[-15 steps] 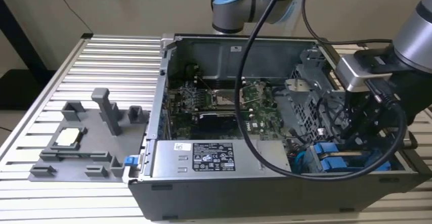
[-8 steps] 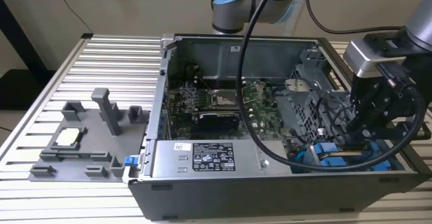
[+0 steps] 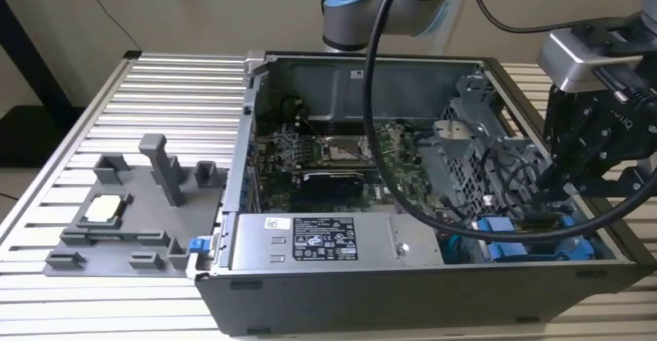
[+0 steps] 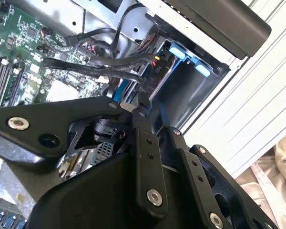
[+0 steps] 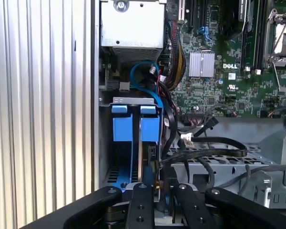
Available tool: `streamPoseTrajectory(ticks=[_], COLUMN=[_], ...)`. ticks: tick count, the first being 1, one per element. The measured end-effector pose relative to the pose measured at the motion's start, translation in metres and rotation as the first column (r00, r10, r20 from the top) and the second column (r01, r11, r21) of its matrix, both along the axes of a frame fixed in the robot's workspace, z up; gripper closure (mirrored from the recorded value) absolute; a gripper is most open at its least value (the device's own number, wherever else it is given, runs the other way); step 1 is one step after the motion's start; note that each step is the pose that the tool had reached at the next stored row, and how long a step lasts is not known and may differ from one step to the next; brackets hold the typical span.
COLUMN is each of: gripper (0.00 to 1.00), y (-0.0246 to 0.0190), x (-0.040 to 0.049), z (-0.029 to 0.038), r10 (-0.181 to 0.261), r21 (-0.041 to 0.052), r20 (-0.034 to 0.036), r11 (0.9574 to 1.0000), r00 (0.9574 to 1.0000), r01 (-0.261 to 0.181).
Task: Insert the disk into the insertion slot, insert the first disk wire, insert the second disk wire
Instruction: 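Insert the second disk wire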
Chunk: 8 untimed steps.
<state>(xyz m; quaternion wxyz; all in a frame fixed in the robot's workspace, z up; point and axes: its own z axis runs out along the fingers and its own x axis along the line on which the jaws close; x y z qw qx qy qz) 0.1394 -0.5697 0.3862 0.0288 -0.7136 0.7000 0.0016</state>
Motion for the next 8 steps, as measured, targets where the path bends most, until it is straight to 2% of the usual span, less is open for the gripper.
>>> streamPoseTrajectory(ticks=[2,8], gripper=[0.76,0.76], y=[0.0,0.0], x=[0.0,0.0], z=[0.0023,0.0026], r10=[0.0,0.0], r21=[0.0,0.0], r20=[0.0,0.0], r11=[1.0,1.0], r00=[1.0,1.0], r01=[0.0,0.0])
